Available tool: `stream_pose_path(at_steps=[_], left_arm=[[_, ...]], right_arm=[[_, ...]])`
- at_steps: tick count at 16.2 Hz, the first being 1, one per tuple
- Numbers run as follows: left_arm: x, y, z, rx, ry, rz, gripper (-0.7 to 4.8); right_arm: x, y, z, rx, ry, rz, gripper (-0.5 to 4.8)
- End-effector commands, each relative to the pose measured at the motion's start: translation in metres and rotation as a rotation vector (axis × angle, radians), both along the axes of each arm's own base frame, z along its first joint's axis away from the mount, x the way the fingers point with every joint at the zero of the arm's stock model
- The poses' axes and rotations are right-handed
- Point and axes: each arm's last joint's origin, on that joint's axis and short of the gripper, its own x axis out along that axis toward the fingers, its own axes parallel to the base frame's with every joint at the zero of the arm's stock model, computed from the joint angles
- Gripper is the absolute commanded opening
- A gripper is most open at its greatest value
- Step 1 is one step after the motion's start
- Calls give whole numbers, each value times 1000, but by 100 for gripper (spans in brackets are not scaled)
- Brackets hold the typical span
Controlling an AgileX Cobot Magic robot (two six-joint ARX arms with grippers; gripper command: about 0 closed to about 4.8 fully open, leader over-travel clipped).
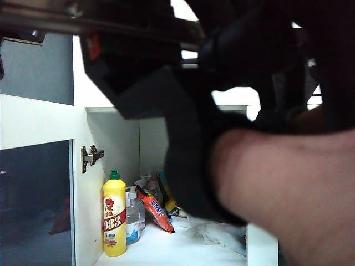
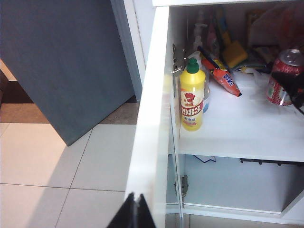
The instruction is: Open the left door of the white cabinet, pick up a can of beverage from the table on the right, place it inside the cabinet, and finally close the cabinet door.
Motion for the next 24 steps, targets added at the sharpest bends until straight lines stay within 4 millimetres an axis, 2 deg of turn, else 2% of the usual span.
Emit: stream_pose_path(at_steps=[1,3,7,11,15,22,24], left_arm=[[0,0,1,-3,-5,6,-6],[0,0,1,-3,-5,6,-6],[0,0,1,-3,-5,6,-6],[0,0,1,-3,-5,6,-6],[0,0,1,-4,-7,6,-6],[0,0,1,-9,-11,5,-6],[0,0,1,-8,-10,5,-6]], right_arm=[[2,3,16,30,-78,3,192],[2,3,16,30,-78,-1,373],[3,2,16,32,-74,-37,462],[2,3,16,38,-65,0,463],[-1,-2,9,5,183,36,452],[-7,-6,15,-16,358,146,449],[-7,-7,16,-20,370,142,426]])
